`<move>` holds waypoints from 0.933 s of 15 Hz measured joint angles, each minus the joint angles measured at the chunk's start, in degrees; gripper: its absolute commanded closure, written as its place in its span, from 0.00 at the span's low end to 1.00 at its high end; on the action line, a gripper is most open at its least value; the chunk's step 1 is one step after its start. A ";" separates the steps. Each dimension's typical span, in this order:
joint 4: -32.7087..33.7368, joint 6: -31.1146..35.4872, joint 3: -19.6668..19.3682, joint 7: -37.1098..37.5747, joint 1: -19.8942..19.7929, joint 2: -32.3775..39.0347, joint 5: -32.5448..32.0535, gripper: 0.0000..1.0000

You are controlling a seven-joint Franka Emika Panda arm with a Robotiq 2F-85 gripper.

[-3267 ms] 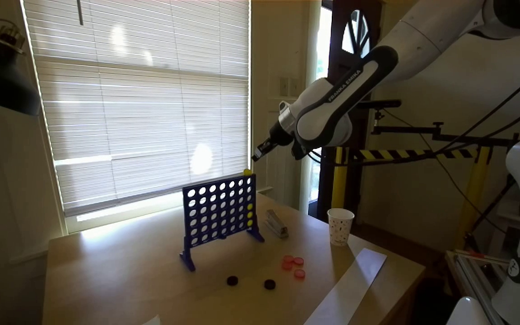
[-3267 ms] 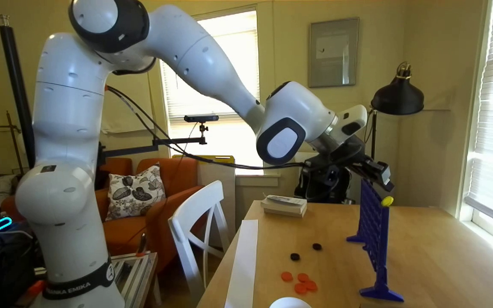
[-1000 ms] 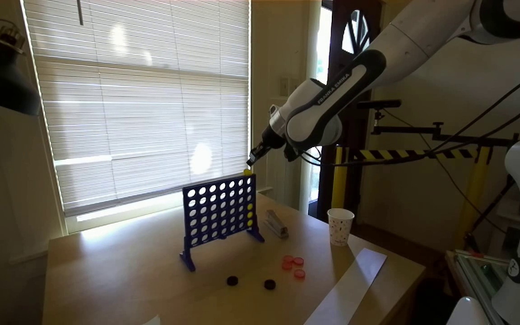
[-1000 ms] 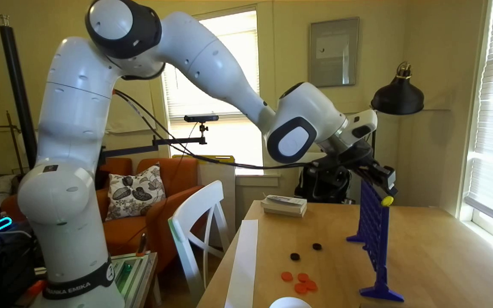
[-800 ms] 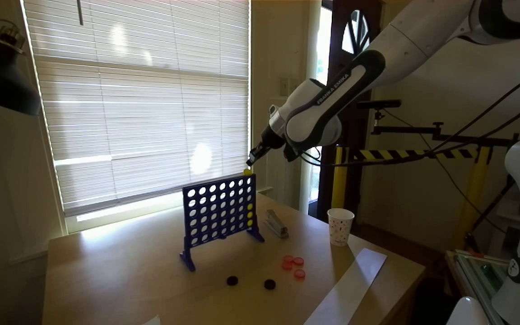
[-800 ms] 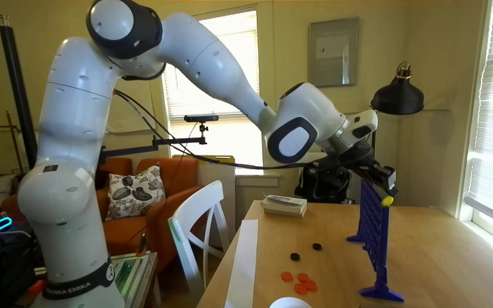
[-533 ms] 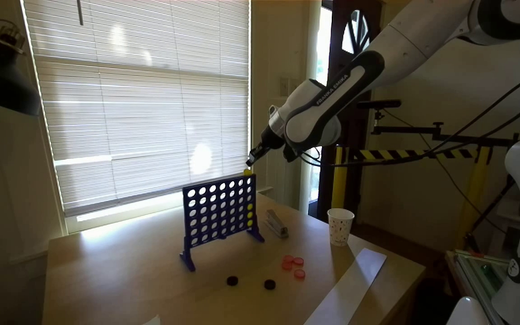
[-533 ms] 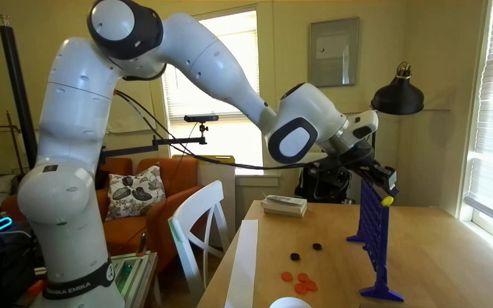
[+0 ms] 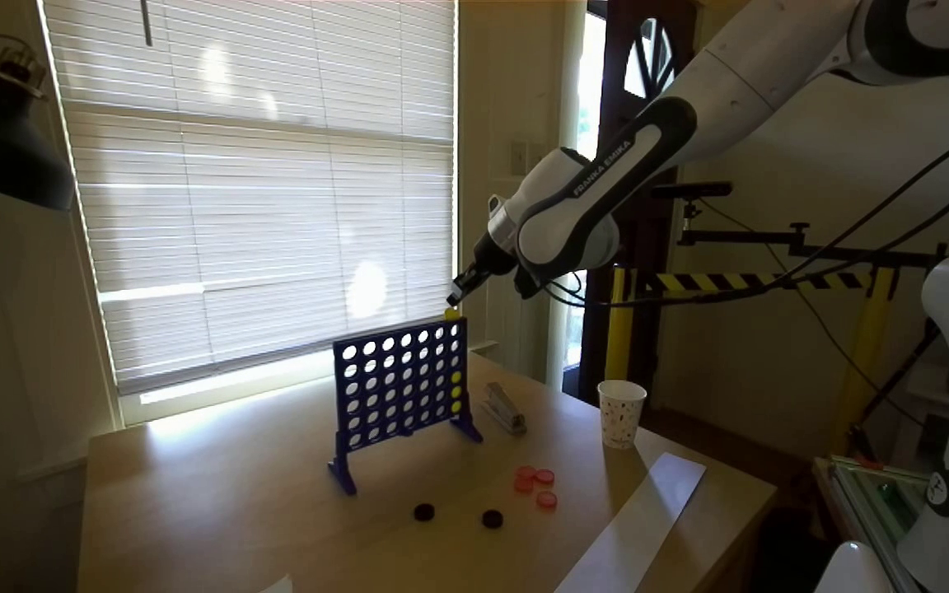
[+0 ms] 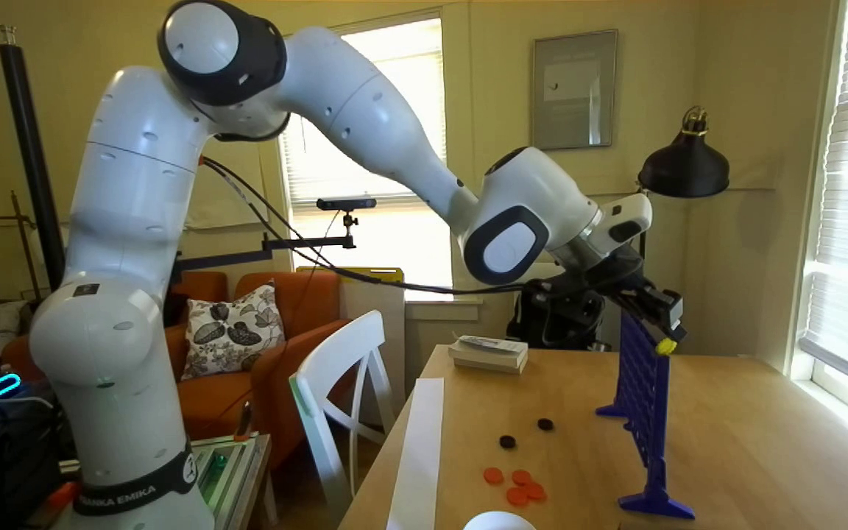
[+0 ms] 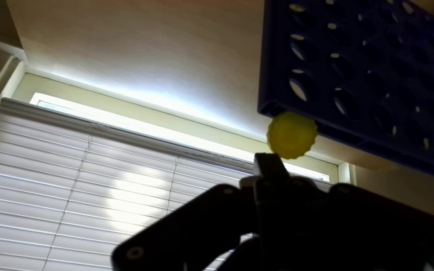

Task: Put one yellow ring inside the blue gameboard.

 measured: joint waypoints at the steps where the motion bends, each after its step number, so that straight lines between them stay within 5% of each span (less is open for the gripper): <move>1: 0.01 0.00 0.07 0.00 0.00 0.03 0.00 1.00; 14: 0.04 0.00 0.59 0.00 -0.12 0.04 0.00 1.00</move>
